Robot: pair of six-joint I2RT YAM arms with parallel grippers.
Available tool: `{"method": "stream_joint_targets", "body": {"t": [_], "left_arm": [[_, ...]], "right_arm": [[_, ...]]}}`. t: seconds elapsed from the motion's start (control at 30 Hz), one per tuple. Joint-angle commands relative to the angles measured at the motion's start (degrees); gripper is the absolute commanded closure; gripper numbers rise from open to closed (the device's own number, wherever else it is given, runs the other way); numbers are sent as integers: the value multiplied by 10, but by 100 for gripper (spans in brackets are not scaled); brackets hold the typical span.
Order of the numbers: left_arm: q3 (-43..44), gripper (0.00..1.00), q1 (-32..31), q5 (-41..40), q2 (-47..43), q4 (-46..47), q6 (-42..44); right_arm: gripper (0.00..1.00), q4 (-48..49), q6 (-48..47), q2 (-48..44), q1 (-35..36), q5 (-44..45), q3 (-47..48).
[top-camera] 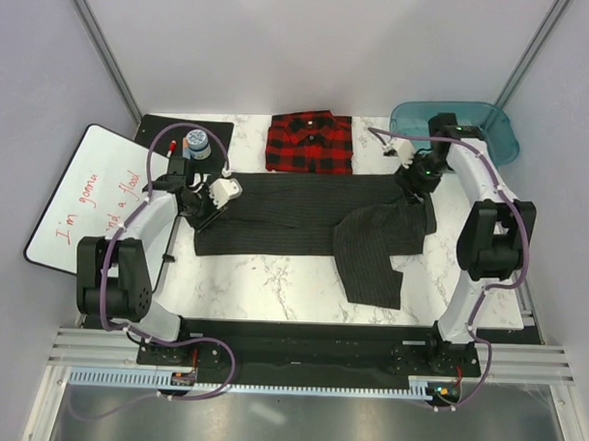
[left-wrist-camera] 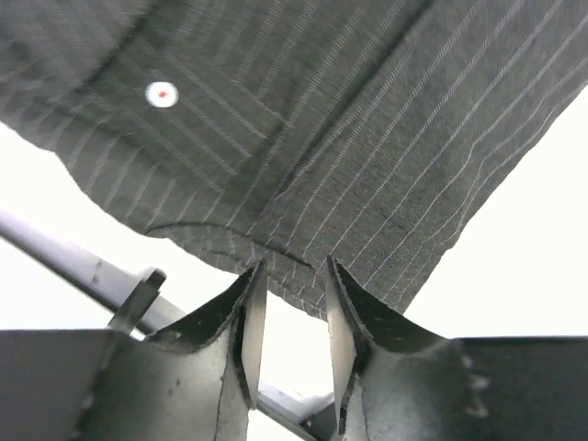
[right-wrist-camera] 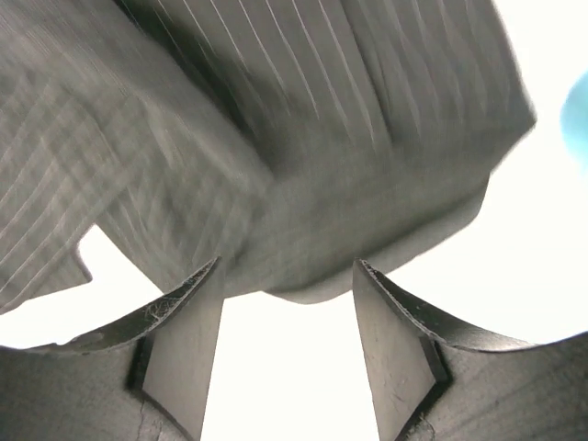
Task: Fold and stack the long sleeve shirts
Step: Fold the shirt
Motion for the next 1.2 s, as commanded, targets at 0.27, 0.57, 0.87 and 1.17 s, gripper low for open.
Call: {"method": "stream_joint_targets", "body": {"t": [0.27,0.57,0.87,1.17], "left_arm": [[-2,65,-26,50,12,9,-147],[-49,71,-55,-48,78,43,-142],[-132,70,-82,-12,-47,-5,-108],[-49,44,-157,152,-231,-64,-103]], "right_arm": [[51,9,67,38,-37,-67,-113],[58,84,55,45,-37,28,-242],[55,42,25,-105,-39,33,-378],[45,-76,-34,-207,-40,-88,-279]]}}
